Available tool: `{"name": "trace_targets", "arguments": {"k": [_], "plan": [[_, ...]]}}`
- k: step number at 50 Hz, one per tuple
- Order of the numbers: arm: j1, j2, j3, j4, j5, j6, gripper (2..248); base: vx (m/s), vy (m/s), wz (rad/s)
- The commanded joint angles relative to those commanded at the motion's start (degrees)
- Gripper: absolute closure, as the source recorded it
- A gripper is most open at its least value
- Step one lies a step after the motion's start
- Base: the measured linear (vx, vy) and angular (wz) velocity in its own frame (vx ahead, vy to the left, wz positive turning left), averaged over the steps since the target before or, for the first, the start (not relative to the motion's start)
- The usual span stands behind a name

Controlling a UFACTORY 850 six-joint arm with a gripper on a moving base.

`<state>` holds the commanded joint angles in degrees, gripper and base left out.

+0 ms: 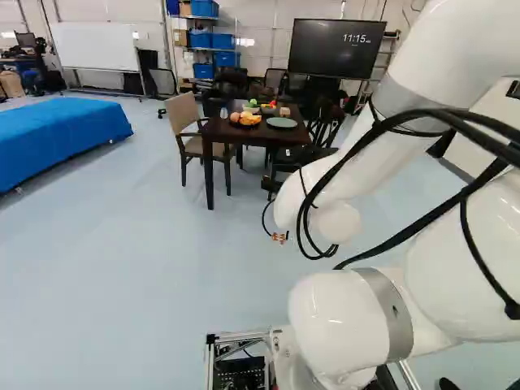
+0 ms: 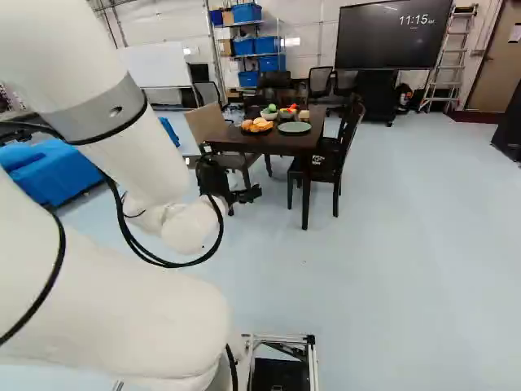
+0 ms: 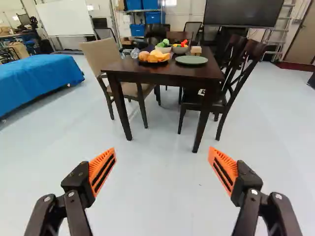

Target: Move the croissant to the empty plate

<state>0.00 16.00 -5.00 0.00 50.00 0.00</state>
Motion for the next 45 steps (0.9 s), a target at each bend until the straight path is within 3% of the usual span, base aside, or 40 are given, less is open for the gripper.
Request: {"name": "trace_targets", "arguments": {"k": [45], "plan": [[0.00, 0.00, 0.00, 0.00, 0.00, 0.00, 3, 0.096, 0.002, -0.009]]}}
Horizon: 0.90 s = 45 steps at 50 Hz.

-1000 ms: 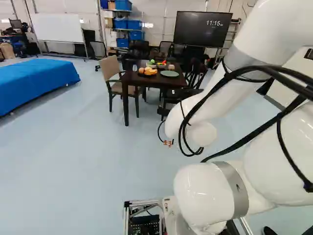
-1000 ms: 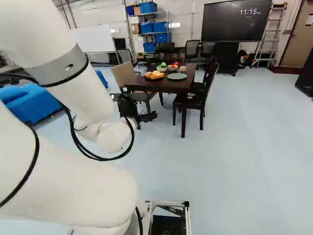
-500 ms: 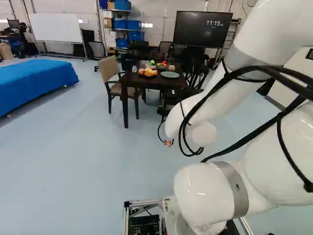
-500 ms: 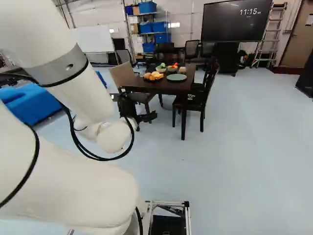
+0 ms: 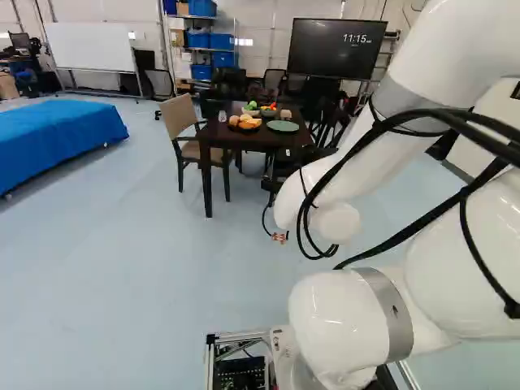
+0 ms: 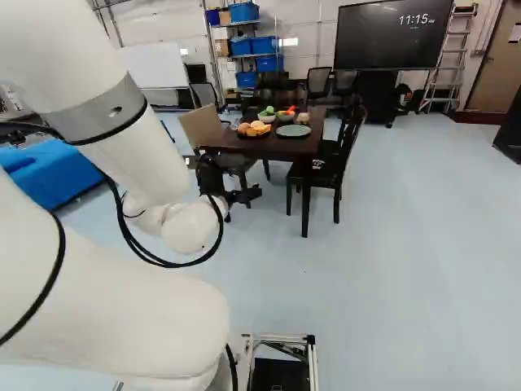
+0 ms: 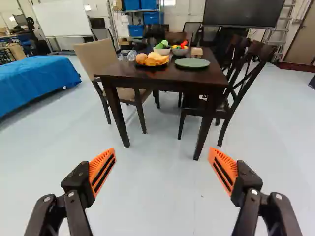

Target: Move the croissant to the empty plate

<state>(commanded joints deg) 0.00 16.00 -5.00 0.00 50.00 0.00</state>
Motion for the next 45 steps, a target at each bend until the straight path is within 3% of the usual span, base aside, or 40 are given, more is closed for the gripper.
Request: {"name": "trace_targets", "arguments": {"k": [45], "plan": [[0.00, 0.00, 0.00, 0.00, 0.00, 0.00, 3, 0.110, 0.001, -0.012]]}}
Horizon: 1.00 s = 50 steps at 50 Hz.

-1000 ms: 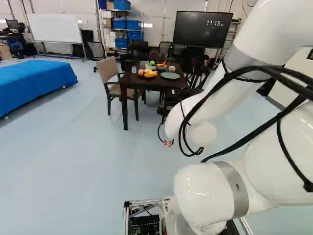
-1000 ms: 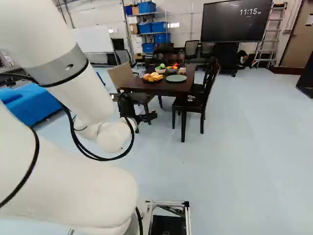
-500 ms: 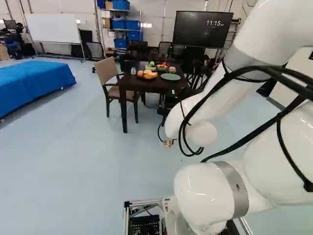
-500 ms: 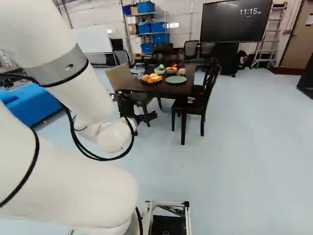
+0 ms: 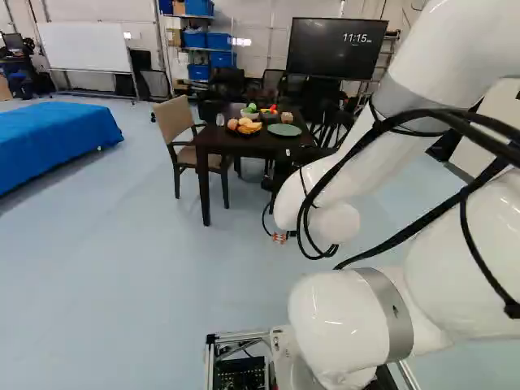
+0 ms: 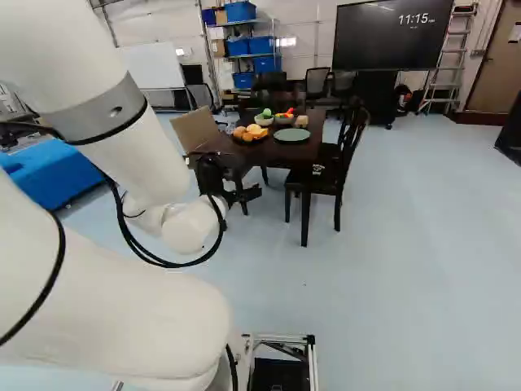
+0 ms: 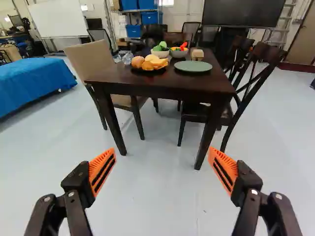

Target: Move the croissant to the empty plate

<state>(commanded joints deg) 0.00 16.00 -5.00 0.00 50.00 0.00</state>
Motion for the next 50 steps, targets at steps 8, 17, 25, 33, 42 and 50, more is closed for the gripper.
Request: {"name": "trace_targets", "arguments": {"k": [8, 17, 25, 33, 42, 50], "plan": [[0.00, 0.00, 0.00, 0.00, 0.00, 0.00, 3, 0.128, 0.003, -0.012], [0.00, 0.00, 0.00, 0.00, 0.00, 0.00, 3, 0.133, 0.002, -0.014], [0.00, 0.00, 0.00, 0.00, 0.00, 0.00, 3, 0.136, 0.001, -0.012], [0.00, 0.00, 0.00, 0.00, 0.00, 0.00, 3, 0.130, 0.001, -0.012], [0.00, 0.00, 0.00, 0.00, 0.00, 0.00, 3, 0.131, 0.000, -0.011], [0.00, 0.00, 0.00, 0.00, 0.00, 0.00, 3, 0.152, 0.003, -0.013]]}}
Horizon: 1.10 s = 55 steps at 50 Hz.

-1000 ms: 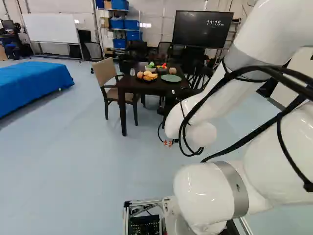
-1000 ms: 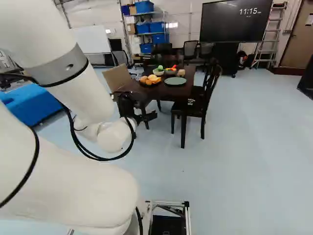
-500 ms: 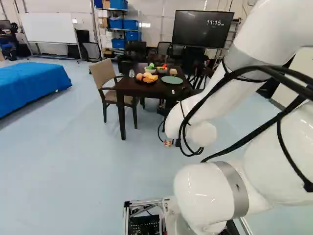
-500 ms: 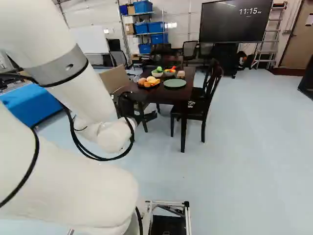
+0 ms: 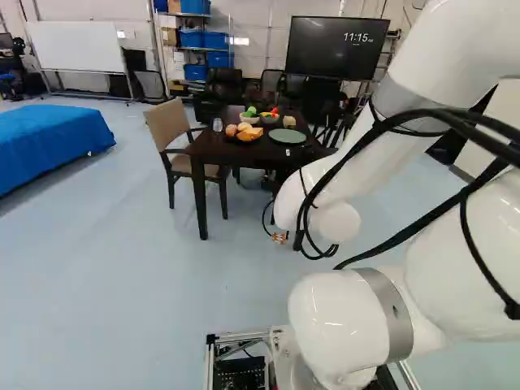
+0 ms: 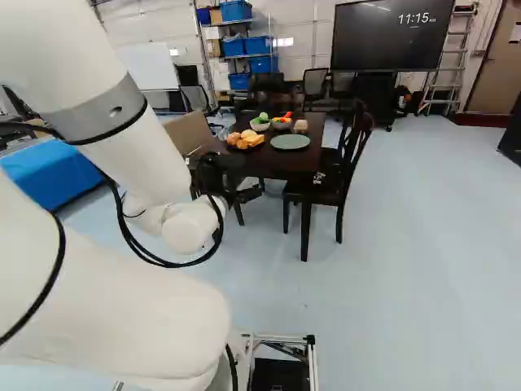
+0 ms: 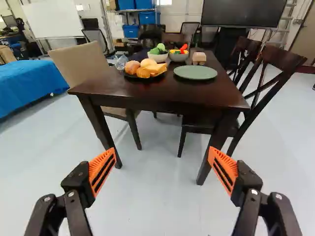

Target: Move the croissant to the empty plate

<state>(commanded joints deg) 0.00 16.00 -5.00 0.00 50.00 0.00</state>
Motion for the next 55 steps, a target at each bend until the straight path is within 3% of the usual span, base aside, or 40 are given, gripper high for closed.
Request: {"name": "trace_targets", "arguments": {"k": [55], "plan": [[0.00, 0.00, 0.00, 0.00, 0.00, 0.00, 3, 0.165, 0.010, -0.015]]}}
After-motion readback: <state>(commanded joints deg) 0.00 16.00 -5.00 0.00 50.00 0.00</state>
